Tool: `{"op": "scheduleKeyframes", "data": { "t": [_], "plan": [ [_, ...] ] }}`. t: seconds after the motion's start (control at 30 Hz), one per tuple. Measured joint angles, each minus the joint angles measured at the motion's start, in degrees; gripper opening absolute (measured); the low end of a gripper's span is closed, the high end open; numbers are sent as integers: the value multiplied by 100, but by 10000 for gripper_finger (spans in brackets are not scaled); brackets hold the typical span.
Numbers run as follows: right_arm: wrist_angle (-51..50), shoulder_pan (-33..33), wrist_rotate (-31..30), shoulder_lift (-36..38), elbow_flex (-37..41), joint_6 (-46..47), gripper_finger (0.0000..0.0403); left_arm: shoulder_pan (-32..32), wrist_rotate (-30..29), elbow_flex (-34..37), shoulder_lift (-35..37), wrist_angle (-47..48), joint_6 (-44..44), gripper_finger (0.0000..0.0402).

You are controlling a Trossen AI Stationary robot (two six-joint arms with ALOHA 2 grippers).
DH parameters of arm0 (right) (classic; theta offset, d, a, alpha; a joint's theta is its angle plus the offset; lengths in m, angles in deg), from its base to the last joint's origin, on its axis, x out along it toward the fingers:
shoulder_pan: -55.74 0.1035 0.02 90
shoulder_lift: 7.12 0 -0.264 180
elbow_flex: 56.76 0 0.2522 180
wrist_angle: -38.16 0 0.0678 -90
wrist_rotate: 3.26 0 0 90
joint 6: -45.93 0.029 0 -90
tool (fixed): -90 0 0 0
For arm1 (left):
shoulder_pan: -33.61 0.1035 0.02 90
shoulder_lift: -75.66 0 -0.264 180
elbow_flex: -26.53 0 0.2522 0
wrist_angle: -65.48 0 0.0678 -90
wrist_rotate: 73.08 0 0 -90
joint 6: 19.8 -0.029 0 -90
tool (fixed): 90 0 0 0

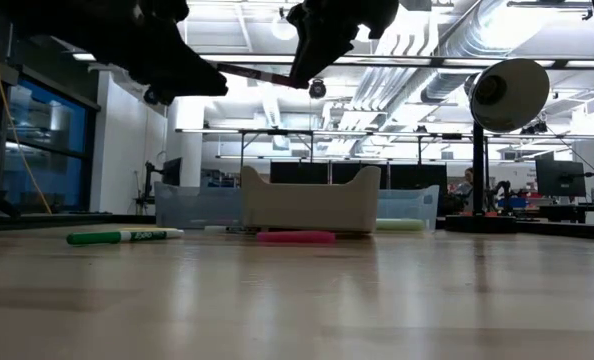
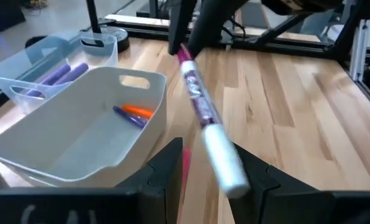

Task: Pick & Place Markers
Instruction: Put the dark red marker into the black bin

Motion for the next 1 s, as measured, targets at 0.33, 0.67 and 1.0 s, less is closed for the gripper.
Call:
{"op": "scheduleKeyframes", "data": {
  "t": [0.33,0.67,1.0],
  "plan": [
    [-7,0,32,0,0,4,37,-1,-25,0,-25,-252,-53,103],
    [-7,0,53,0,0,2,44,-2,-64,0,-25,-307,-213,65],
    [-25,0,62,0,0,22,44,0,-131,4,-25,-310,-301,25]
  ]
}}
